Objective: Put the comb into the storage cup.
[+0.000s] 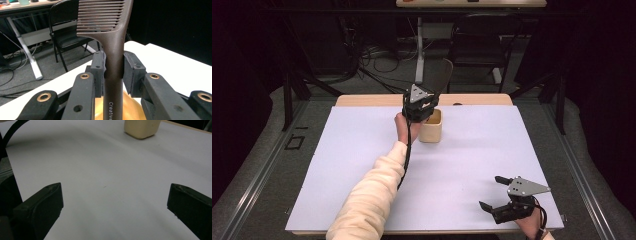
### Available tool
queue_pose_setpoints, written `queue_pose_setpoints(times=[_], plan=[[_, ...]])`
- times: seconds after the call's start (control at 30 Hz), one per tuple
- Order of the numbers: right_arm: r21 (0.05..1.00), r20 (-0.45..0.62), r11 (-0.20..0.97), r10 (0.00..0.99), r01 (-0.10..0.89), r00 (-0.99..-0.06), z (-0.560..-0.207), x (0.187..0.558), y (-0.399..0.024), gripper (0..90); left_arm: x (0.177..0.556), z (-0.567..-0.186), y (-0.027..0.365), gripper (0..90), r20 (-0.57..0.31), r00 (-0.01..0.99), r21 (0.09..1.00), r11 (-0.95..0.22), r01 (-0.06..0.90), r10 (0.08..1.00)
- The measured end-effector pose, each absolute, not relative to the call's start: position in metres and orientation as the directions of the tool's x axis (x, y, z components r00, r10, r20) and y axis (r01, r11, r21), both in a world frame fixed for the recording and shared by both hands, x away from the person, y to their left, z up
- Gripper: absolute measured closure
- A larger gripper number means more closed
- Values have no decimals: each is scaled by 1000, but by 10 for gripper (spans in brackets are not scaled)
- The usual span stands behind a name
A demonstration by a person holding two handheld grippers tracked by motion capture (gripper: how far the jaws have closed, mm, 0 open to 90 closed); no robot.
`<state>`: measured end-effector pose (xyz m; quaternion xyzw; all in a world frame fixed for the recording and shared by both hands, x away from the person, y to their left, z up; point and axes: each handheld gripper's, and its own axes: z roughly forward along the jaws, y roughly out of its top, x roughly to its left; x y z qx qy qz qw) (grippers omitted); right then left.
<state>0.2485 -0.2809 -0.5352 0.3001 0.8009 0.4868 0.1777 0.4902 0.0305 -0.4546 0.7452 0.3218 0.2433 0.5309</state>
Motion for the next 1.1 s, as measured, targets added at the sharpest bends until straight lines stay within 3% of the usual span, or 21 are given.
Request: queue_pose_setpoints(times=[1.1], plan=[[886, 5, 349, 653, 306, -757, -535, 248, -281, 0, 494, -461, 31, 720, 17, 686, 932, -260, 252, 727]])
